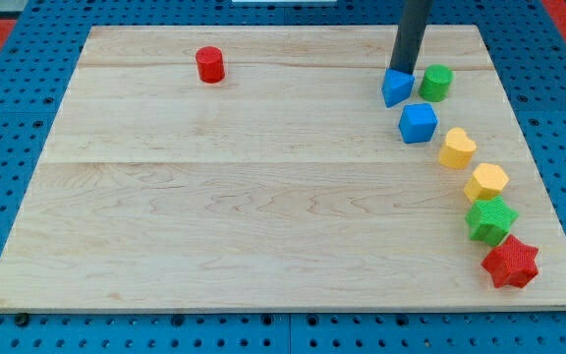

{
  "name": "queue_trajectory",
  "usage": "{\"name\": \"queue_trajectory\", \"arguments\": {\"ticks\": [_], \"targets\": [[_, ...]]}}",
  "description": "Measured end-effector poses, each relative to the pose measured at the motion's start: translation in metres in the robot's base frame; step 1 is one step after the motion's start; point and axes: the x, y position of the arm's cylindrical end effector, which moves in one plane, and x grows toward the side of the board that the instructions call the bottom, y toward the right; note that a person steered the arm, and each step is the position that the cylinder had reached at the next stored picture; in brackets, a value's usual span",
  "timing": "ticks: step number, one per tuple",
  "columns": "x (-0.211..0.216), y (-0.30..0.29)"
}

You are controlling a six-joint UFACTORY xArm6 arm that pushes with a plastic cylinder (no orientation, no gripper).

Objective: Push the green star left a bit

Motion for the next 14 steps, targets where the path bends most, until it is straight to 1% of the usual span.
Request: {"name": "queue_trajectory", "arguments": {"ticks": [1,2,4,5,6,7,8,9,10,11,12,13,14], "targets": [[0.014,-0.001],[0.018,-0.010],[0.043,-0.084],[0.121,-0.102],[0.198,-0.102],[0.285,-0.103],[0.333,-0.083],[0.332,-0.043],[0.333,0.015],[0.333,0.025],[0.332,0.078],[0.331,0.114],[0.293,0.137]]}}
